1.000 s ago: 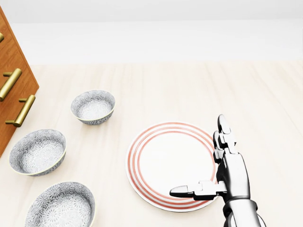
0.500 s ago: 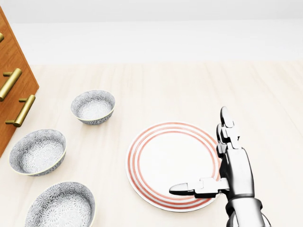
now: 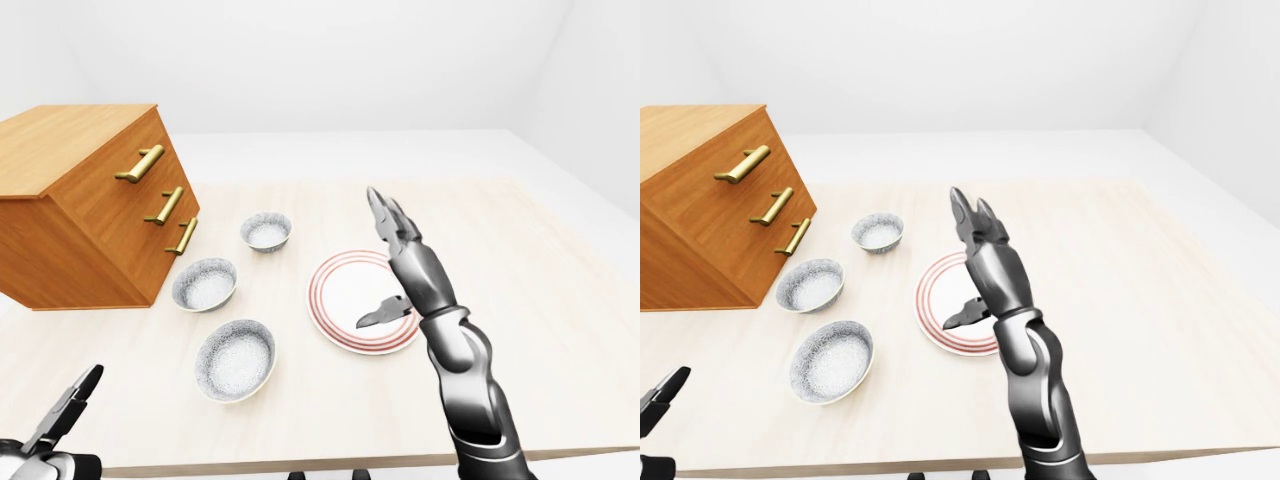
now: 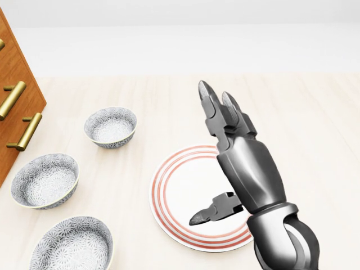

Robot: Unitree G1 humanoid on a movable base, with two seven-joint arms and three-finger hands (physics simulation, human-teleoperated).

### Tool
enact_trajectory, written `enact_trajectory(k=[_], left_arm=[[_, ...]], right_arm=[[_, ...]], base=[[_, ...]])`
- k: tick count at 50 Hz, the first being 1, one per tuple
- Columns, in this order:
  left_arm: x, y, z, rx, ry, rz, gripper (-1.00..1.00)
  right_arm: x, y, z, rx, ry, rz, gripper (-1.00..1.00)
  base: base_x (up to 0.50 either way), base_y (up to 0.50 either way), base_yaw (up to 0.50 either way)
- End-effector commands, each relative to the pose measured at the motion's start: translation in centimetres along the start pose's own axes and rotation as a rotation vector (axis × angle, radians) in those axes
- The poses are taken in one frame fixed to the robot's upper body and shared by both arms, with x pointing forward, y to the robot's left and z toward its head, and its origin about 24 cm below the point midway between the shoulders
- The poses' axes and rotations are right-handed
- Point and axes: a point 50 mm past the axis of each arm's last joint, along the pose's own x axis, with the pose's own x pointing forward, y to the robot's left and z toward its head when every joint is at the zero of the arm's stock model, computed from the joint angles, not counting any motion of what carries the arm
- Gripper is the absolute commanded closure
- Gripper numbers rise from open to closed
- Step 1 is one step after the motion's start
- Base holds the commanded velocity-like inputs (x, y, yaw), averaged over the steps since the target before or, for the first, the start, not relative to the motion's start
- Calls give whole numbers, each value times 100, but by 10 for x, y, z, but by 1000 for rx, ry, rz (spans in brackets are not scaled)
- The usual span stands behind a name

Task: Put the bowl at the front on the plate.

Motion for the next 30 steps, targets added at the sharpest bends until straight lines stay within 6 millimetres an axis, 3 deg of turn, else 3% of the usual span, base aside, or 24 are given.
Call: enact_trajectory(k=[1, 12, 22, 30], left_arm=[[0, -2, -2, 9, 7, -5, -100], [0, -3, -6, 25, 17, -8, -100], [0, -2, -7, 31, 21, -7, -100], [-1, -1, -5, 26, 14, -6, -100]], right_arm=[[12, 4, 26, -502, 58, 183, -100], [27, -8, 18, -828, 320, 197, -100], [37, -2, 20, -845, 320, 197, -100], [31, 7, 24, -822, 317, 231, -100]], base=[[0, 0, 0], [0, 0, 0], [0, 0, 0], [0, 0, 0]])
